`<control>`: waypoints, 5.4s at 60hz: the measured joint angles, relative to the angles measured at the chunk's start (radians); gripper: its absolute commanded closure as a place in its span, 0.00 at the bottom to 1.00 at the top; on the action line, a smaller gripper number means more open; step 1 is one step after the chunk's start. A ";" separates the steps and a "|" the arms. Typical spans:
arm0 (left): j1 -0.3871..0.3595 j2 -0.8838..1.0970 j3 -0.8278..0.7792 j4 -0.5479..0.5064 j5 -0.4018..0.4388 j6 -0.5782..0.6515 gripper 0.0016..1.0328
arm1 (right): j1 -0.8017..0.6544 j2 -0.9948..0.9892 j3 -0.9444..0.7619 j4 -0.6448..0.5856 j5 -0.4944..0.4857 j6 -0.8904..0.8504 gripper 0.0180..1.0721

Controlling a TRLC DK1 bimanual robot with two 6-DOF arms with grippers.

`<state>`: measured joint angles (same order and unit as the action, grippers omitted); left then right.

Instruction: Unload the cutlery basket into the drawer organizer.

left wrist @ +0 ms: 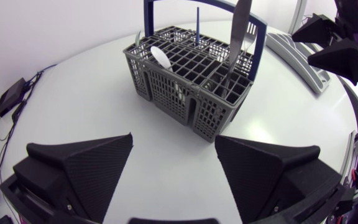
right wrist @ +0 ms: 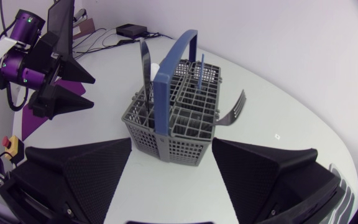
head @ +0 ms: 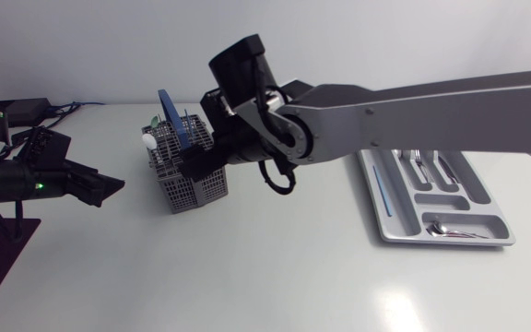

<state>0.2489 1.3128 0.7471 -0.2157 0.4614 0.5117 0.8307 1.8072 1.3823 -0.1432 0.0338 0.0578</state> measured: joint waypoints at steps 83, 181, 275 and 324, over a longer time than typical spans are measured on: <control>-0.087 -0.020 -0.016 0.064 0.035 0.032 0.12 | -0.111 -0.312 -0.426 0.033 -0.189 -0.229 0.82; -0.352 0.322 0.143 0.077 0.028 0.025 0.52 | -0.372 -0.245 -0.662 0.272 -0.292 -0.246 0.85; -0.345 -0.103 0.058 -0.048 0.008 0.140 0.33 | -0.360 -0.645 -0.685 0.043 -0.238 -0.257 0.30; -0.310 -0.157 -0.102 0.054 0.038 0.153 0.33 | 0.013 -0.300 -0.233 -0.146 -0.085 0.018 0.31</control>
<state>-0.0612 1.1557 0.6453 -0.1616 0.4992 0.6651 0.8440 1.5074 1.1488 -0.2893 -0.0513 0.0753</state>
